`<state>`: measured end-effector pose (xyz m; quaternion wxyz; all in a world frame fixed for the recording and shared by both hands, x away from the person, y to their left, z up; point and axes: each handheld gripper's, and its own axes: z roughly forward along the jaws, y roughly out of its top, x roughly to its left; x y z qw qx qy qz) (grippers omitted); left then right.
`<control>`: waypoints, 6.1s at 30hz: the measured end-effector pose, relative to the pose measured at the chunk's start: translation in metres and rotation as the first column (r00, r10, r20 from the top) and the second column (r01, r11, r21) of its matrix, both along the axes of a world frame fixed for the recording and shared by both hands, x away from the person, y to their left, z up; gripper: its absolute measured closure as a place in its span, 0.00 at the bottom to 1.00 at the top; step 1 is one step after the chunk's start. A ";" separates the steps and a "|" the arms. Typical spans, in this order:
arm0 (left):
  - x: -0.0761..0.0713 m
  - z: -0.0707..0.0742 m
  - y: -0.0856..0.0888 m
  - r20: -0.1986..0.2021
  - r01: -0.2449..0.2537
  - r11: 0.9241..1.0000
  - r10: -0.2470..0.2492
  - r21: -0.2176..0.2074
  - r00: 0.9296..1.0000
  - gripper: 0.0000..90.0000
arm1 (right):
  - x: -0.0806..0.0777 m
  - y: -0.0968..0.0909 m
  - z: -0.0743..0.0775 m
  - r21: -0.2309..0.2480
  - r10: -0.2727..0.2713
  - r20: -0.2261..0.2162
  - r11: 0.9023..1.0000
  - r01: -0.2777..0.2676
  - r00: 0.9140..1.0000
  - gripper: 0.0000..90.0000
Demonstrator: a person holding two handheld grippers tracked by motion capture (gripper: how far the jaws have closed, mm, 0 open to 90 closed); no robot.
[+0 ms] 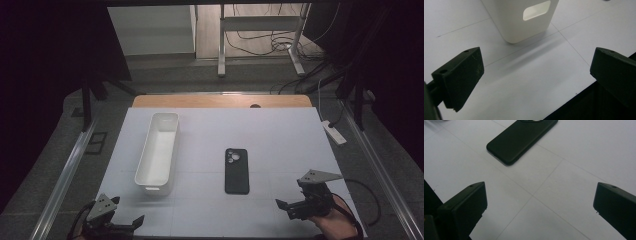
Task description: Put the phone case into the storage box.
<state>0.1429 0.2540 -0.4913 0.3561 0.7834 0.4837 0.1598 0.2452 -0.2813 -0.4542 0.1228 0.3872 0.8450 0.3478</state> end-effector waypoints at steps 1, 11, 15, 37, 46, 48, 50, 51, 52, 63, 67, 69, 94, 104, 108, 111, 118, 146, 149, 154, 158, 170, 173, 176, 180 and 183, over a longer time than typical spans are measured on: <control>0.000 0.000 0.000 0.000 0.000 1.000 0.000 0.003 1.000 0.00 | 0.002 0.001 0.000 0.004 0.001 0.000 1.000 -0.001 1.000 0.00; 0.000 0.000 -0.001 -0.001 0.010 1.000 -0.010 0.011 1.000 0.00 | 0.012 0.007 0.001 -0.005 0.000 -0.010 1.000 0.000 1.000 0.00; 0.000 0.000 -0.001 -0.005 0.012 1.000 -0.011 0.016 1.000 0.00 | 0.017 0.011 0.002 -0.010 0.004 -0.018 1.000 -0.004 1.000 0.00; 0.000 0.000 -0.002 -0.004 0.020 1.000 -0.020 0.022 1.000 0.00 | 0.036 0.038 -0.001 -0.021 0.070 -0.026 0.997 -0.070 0.997 0.00; 0.001 0.000 -0.002 -0.008 0.018 0.999 -0.018 0.026 1.000 0.00 | 0.042 0.049 0.000 -0.017 0.084 -0.039 0.996 -0.085 0.996 0.00; 0.001 0.000 -0.002 -0.007 0.020 0.999 -0.019 0.027 1.000 0.00 | 0.044 0.051 0.000 -0.018 0.089 -0.038 0.996 -0.090 0.995 0.00; 0.001 0.000 -0.002 -0.007 0.020 0.999 -0.020 0.028 1.000 0.00 | 0.045 0.053 0.001 -0.016 0.093 -0.038 0.995 -0.094 0.995 0.00; 0.001 0.000 -0.002 -0.007 0.021 0.999 -0.020 0.028 1.000 0.00 | 0.046 0.054 0.001 -0.017 0.098 -0.036 0.995 -0.098 0.995 0.00; 0.000 0.000 -0.002 -0.006 0.021 0.999 -0.021 0.028 1.000 0.00 | 0.046 0.056 0.001 -0.018 0.100 -0.036 0.995 -0.101 0.994 0.00; 0.000 0.000 -0.003 -0.006 0.025 0.999 -0.025 0.031 1.000 0.00 | 0.054 0.069 0.002 -0.013 0.119 -0.044 0.993 -0.119 0.992 0.00; 0.000 0.000 -0.003 -0.005 0.026 0.999 -0.026 0.032 1.000 0.00 | 0.057 0.073 0.001 -0.015 0.131 -0.045 0.991 -0.131 0.990 0.00; 0.000 0.000 -0.003 -0.004 0.026 0.999 -0.026 0.032 1.000 0.00 | 0.058 0.075 0.001 -0.017 0.135 -0.047 0.991 -0.136 0.990 0.00; 0.001 0.000 -0.004 -0.008 0.034 0.998 -0.034 0.043 0.999 0.00 | 0.081 0.103 -0.004 -0.045 0.179 -0.056 0.982 -0.181 0.982 0.00; 0.001 -0.001 -0.005 -0.010 0.039 0.998 -0.039 0.051 0.999 0.00 | 0.089 0.113 -0.010 -0.073 0.179 -0.084 0.980 -0.186 0.980 0.00; 0.001 -0.001 -0.005 -0.011 0.040 0.998 -0.040 0.052 0.999 0.00 | 0.094 0.122 -0.012 -0.085 0.190 -0.108 0.976 -0.200 0.976 0.00; 0.001 -0.001 -0.005 -0.011 0.041 0.998 -0.040 0.052 0.999 0.00 | 0.095 0.126 -0.012 -0.092 0.192 -0.112 0.975 -0.202 0.975 0.00; 0.001 -0.001 -0.005 -0.010 0.041 0.998 -0.041 0.051 0.999 0.00 | 0.098 0.135 -0.017 -0.132 0.190 -0.121 0.970 -0.205 0.974 0.05; 0.001 -0.001 -0.007 -0.012 0.049 0.996 -0.048 0.068 0.999 0.00 | 0.103 0.145 -0.022 -0.186 0.248 -0.116 0.946 -0.266 0.962 1.00; 0.001 -0.001 -0.007 -0.013 0.049 0.996 -0.049 0.069 0.999 0.00 | 0.103 0.151 -0.024 -0.161 0.261 -0.127 0.947 -0.279 0.957 1.00; 0.001 -0.001 -0.007 -0.015 0.054 0.996 -0.053 0.071 0.998 0.00 | 0.101 0.160 -0.027 -0.155 0.272 -0.137 0.944 -0.292 0.952 1.00; 0.001 -0.001 -0.008 -0.019 0.057 0.995 -0.056 0.076 0.998 0.00 | 0.100 0.167 -0.031 -0.148 0.287 -0.143 0.940 -0.308 0.947 1.00; 0.002 -0.001 -0.008 -0.024 0.064 0.995 -0.063 0.073 0.998 0.00 | 0.098 0.182 -0.039 -0.171 0.316 -0.143 0.926 -0.338 0.938 1.00; 0.002 -0.001 -0.008 -0.025 0.066 0.995 -0.064 0.074 0.998 0.00 | 0.097 0.183 -0.041 -0.170 0.315 -0.149 0.925 -0.339 0.937 1.00; 0.002 -0.001 -0.008 -0.025 0.068 0.995 -0.067 0.074 0.997 0.00 | 0.096 0.184 -0.045 -0.174 0.319 -0.155 0.923 -0.344 0.935 1.00; 0.002 -0.001 -0.008 -0.024 0.071 0.995 -0.069 0.077 0.997 0.00 | 0.092 0.186 -0.050 -0.186 0.326 -0.168 0.916 -0.355 0.930 1.00; 0.001 -0.001 -0.008 -0.023 0.073 0.994 -0.071 0.077 0.997 0.00 | 0.090 0.187 -0.053 -0.195 0.332 -0.177 0.911 -0.364 0.926 1.00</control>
